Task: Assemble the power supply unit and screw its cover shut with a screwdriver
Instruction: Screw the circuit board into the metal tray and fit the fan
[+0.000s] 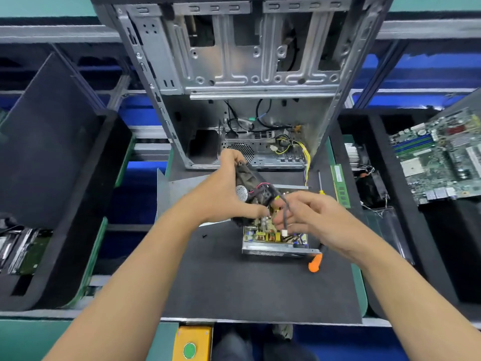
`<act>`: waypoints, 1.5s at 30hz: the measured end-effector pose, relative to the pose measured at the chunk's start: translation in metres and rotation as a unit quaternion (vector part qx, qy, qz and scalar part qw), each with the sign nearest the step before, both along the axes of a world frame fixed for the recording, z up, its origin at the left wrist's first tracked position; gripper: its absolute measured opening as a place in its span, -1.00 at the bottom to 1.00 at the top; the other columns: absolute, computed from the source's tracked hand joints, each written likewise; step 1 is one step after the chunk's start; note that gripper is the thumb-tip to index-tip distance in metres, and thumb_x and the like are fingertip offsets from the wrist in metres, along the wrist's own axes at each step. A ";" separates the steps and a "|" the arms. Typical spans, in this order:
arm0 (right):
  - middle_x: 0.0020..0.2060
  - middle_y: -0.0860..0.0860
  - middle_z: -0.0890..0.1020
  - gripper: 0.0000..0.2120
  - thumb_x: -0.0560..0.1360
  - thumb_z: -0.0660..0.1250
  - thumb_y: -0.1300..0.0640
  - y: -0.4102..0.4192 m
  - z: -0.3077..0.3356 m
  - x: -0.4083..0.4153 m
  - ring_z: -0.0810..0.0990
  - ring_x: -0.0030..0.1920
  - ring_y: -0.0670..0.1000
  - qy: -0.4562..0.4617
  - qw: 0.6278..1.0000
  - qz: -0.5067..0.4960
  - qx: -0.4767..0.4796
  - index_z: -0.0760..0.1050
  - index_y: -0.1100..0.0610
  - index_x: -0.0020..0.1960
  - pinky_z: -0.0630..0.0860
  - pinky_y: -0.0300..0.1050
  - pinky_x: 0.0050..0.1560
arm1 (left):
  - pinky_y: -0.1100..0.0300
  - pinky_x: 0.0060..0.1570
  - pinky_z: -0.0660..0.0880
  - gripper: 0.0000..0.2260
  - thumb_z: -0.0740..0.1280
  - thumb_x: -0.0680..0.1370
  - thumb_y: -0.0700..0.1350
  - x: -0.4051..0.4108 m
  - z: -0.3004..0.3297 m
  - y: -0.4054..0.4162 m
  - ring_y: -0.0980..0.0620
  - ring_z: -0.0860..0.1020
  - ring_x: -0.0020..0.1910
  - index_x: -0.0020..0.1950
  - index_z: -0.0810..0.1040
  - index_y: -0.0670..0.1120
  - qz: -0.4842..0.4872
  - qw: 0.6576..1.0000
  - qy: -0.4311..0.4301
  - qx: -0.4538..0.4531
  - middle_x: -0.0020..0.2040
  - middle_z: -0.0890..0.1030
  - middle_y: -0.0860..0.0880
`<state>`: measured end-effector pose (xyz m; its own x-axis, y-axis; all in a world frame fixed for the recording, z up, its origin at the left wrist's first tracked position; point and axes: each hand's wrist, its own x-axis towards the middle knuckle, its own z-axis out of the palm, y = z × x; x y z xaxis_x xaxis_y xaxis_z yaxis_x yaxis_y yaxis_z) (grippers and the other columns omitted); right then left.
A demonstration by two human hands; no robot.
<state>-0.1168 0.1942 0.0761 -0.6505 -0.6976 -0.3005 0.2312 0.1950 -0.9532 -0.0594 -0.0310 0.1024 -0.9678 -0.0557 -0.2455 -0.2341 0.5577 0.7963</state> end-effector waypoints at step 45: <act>-0.29 -0.07 0.69 -0.86 0.56 0.38 -0.01 0.052 -0.041 -0.007 0.65 -0.28 -0.15 0.132 0.956 -0.005 0.262 0.61 -0.01 -0.14 0.59 -0.11 -0.13 | 0.21 0.10 0.43 -0.70 0.24 0.66 0.06 0.049 -0.103 0.040 0.17 0.51 0.08 0.38 0.54 0.07 -0.082 0.989 0.038 -0.117 0.07 0.56 0.15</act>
<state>-0.1237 0.2460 0.0353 -0.7576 -0.4894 -0.4320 0.0010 0.6609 -0.7504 -0.0107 0.0086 -0.0003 -0.9838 0.0570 -0.1701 -0.0692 0.7540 0.6532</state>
